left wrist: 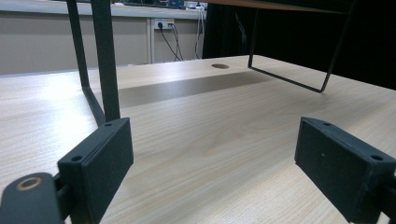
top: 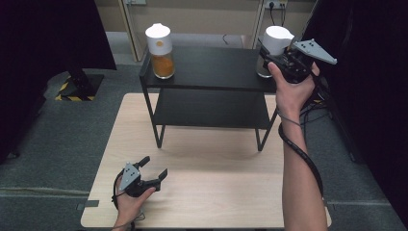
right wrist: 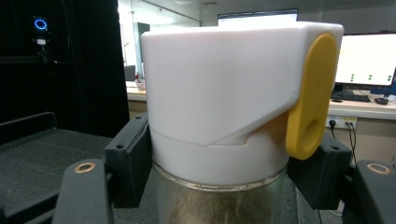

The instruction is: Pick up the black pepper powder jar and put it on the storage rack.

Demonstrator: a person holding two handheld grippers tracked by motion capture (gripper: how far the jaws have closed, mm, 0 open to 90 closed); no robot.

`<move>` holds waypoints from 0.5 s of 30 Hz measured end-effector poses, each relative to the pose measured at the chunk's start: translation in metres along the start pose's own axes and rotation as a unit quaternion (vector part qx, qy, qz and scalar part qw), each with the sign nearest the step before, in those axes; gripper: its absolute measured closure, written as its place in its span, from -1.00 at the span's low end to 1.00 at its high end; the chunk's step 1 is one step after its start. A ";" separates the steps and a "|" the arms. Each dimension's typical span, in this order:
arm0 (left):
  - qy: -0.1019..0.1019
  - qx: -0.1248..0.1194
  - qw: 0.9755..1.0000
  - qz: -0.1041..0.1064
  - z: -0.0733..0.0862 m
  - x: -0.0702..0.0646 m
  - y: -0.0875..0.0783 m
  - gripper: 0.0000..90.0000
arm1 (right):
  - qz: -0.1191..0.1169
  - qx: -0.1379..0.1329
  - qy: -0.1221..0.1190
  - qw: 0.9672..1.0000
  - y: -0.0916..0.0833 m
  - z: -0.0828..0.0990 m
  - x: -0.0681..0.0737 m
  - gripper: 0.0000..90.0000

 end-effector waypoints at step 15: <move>-0.001 0.000 1.000 0.001 0.000 0.000 0.000 -0.76 | -0.003 0.002 0.014 1.000 0.003 -0.002 -0.001 -0.37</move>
Point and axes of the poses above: each handheld gripper's, and its own axes: y roughly forward along the jaws, z roughly out of its underside, x roughly to its left, the point moved 1 cm from there along y, roughly forward along the jaws, and after that the axes turned 2 degrees about -z, right-handed, at the moved point
